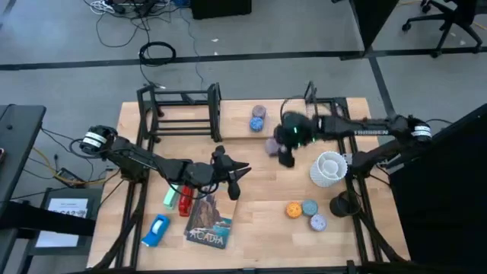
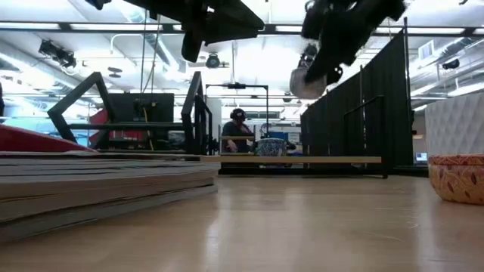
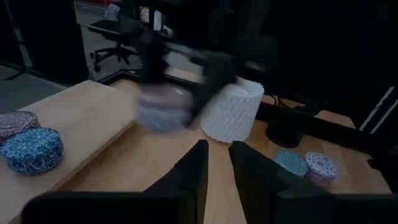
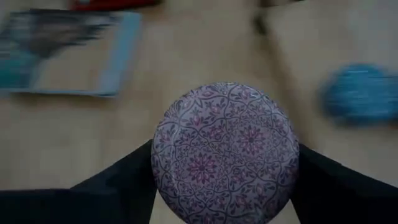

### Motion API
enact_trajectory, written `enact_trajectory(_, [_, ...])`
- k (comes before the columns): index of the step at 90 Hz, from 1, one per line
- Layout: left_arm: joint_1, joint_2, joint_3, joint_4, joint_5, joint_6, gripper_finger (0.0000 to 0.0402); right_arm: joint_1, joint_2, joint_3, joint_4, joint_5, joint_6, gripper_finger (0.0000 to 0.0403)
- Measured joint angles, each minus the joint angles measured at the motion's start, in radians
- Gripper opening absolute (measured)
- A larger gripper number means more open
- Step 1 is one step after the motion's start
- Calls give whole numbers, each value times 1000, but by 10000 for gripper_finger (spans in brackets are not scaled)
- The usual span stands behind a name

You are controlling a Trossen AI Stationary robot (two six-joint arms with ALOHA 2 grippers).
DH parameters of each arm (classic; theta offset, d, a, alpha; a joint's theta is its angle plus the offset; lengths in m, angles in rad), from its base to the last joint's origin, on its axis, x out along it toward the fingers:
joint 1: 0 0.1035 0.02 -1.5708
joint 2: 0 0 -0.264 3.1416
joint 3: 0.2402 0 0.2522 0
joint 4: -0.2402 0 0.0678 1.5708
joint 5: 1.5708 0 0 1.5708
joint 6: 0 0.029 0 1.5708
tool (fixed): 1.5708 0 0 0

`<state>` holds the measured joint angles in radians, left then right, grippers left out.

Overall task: Stock shelves
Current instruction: Remove the pink scented candle from the shelf

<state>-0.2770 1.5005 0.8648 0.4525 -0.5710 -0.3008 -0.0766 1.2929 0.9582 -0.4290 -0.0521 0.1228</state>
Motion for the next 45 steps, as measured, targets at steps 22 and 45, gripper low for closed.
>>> enact_trajectory(22, [-5, 0, 0, 9, 63, -5, 53, 308, 140, -26, 148, 49, 196, 258])
enact_trajectory(45, [-19, 0, 0, 13, 68, -32, 53, 469, 364, -26, 224, -24, 319, 258])
